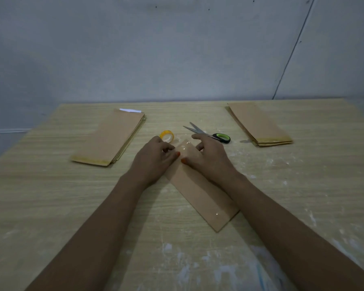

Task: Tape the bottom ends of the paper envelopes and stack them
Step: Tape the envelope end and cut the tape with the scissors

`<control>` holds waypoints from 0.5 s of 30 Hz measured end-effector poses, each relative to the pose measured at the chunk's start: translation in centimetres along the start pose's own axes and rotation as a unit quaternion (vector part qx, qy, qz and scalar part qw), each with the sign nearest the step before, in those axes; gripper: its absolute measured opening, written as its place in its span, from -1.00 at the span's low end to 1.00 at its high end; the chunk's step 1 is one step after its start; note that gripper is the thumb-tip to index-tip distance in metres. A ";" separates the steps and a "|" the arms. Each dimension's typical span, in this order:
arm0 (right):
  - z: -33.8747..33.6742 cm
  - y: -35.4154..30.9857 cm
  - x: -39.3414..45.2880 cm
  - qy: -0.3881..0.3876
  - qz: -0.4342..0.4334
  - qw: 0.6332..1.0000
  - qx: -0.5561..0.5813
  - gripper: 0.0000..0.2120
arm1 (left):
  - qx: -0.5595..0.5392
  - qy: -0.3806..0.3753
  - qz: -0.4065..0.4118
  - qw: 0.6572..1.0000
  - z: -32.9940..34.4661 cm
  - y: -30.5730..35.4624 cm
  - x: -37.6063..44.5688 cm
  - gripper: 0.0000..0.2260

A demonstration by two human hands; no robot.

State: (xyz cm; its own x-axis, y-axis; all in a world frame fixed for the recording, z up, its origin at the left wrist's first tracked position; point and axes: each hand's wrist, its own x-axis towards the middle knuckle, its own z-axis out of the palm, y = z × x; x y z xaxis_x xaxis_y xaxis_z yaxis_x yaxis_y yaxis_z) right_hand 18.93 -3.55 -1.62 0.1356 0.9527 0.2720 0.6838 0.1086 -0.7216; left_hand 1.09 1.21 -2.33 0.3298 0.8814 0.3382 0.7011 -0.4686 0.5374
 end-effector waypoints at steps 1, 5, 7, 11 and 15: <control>-0.1 0.0 0.1 0.011 0.002 1.000 0.024 -0.40 | -0.013 0.005 -0.002 1.000 0.0 0.0 0.0 -0.83; -0.2 0.3 0.3 0.055 -0.020 0.995 0.085 -0.65 | -0.158 0.026 -0.026 0.987 0.1 0.0 0.1 -0.93; -0.1 0.5 0.4 0.069 -0.036 0.993 0.084 -0.74 | -0.213 0.022 -0.024 0.977 0.1 0.2 0.1 -0.93; -0.4 0.7 0.6 0.078 -0.054 0.991 0.090 -0.81 | -0.292 0.031 -0.018 0.956 0.2 0.8 0.0 -0.92; -1.1 0.7 0.9 0.089 -0.018 0.984 0.154 -0.87 | -0.369 0.040 -0.032 0.928 0.5 1.2 0.2 -0.89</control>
State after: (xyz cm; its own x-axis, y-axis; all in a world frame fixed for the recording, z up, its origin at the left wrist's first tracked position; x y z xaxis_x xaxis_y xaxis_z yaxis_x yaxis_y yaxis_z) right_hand 20.32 -2.89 -1.19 0.2585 0.8846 0.3883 0.4440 0.2482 -0.8610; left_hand 2.26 0.87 -1.99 0.2338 0.9153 0.3281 0.0834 -0.3550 0.9311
